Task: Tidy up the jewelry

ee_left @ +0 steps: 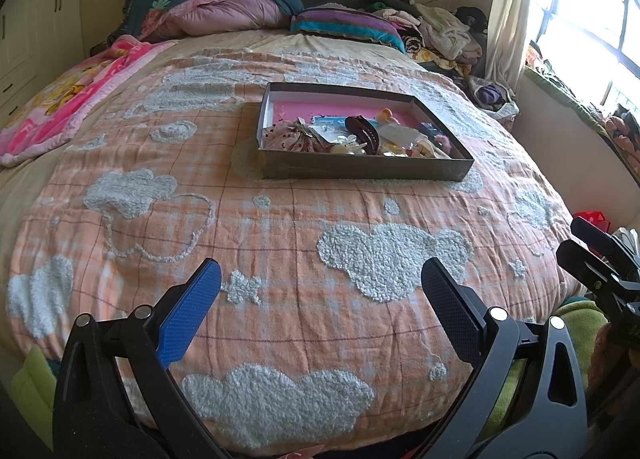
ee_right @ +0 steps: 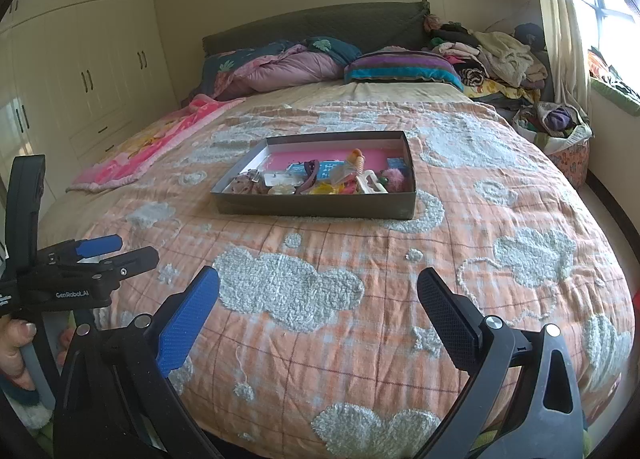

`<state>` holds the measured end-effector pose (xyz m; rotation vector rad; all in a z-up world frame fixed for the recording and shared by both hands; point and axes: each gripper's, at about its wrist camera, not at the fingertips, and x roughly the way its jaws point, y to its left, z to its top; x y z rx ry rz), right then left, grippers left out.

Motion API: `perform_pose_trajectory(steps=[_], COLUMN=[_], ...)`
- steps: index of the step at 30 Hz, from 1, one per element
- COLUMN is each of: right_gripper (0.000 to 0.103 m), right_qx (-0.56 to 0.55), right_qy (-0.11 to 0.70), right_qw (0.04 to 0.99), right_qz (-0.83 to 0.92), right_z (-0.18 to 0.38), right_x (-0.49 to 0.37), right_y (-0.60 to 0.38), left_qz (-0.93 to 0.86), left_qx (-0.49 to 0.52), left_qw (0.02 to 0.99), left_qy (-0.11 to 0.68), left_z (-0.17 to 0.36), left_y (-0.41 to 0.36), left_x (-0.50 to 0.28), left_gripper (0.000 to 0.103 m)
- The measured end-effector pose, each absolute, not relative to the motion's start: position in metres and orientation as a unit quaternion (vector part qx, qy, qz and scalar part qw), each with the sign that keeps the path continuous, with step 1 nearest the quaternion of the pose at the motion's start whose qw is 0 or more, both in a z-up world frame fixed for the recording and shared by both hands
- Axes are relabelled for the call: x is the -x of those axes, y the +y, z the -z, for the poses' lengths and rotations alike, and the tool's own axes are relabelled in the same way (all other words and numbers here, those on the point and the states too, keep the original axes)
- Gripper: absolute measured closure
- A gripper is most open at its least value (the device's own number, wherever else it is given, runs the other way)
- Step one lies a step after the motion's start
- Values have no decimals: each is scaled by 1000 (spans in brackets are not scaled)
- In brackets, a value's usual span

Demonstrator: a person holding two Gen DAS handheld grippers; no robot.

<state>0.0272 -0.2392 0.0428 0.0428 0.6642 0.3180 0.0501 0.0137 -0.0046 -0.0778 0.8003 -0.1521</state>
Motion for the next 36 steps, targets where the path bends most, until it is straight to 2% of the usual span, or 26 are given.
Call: perform_pose_trajectory(steps=[36], right_gripper=[4], right_qx=[-21], right_qy=[325], right_qw=[933], right_qz=[-155], right_z=[-43], right_x=[-27], right_y=[-239], left_qz=[72], left_qx=[35], left_qw=[918], left_qy=[389], left_z=[4], left_y=[16], left_x=[-50], left_gripper=[9])
